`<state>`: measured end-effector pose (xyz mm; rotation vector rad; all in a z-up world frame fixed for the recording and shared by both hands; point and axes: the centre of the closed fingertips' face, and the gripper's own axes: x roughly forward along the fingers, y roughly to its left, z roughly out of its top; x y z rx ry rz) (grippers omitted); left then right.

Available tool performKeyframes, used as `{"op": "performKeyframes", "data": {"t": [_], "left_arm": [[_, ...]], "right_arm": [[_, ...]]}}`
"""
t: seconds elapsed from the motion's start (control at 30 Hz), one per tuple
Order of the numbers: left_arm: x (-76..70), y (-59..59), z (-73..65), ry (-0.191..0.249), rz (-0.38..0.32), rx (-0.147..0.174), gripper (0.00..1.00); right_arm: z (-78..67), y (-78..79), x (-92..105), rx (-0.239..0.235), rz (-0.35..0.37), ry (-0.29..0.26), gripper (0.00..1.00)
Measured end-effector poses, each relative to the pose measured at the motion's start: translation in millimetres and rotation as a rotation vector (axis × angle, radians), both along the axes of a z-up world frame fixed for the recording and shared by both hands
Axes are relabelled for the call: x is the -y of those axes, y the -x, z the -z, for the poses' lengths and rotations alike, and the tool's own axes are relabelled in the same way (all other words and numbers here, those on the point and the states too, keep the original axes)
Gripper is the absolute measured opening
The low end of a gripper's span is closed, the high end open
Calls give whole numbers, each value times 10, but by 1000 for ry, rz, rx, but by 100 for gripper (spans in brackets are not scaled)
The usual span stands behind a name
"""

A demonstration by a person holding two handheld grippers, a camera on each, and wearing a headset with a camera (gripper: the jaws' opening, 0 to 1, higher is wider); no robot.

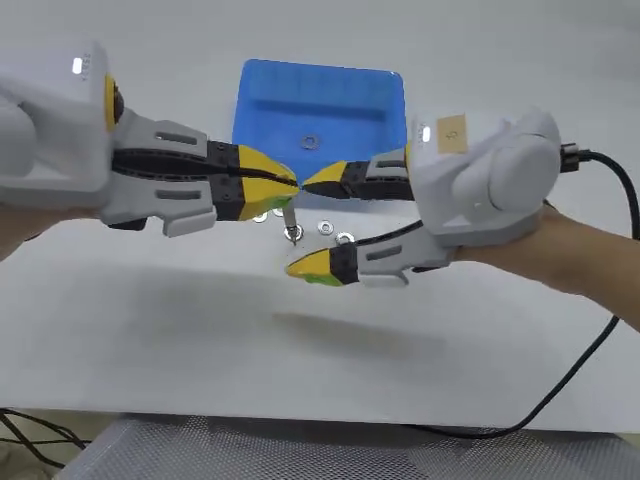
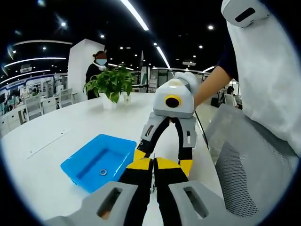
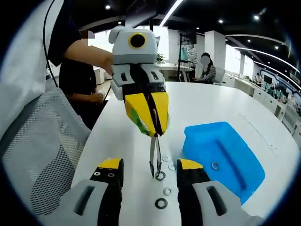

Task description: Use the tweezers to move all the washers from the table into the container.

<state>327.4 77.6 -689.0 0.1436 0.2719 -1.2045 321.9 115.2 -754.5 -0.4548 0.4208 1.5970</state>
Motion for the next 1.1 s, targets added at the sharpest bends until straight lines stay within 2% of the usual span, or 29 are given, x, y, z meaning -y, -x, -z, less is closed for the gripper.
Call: {"op": "performKeyframes", "data": {"t": [0.07, 0.17, 0.43, 0.7, 0.97, 1.07, 1.1], "left_arm": [[1, 6, 0, -3, 2, 1, 5], [-21, 10, 8, -3, 2, -2, 5], [-20, 6, 12, -4, 0, -5, 5], [-26, 7, 24, -10, 12, -5, 5], [-43, 20, 41, -24, 15, 0, 5], [-48, 14, 41, -20, -3, -7, 5], [-44, 22, 40, -13, -6, -19, 6]], "right_arm": [[11, 2, -33, 6, -20, 1, 38], [66, 7, -36, 5, -54, 33, 28], [140, -4, -44, 37, -110, 78, 15], [145, 7, -61, 52, -150, 91, 11], [148, 12, -62, 87, -170, 95, 9], [147, 5, -62, 90, -164, 95, 9], [147, 6, -62, 90, -164, 95, 9]]}}
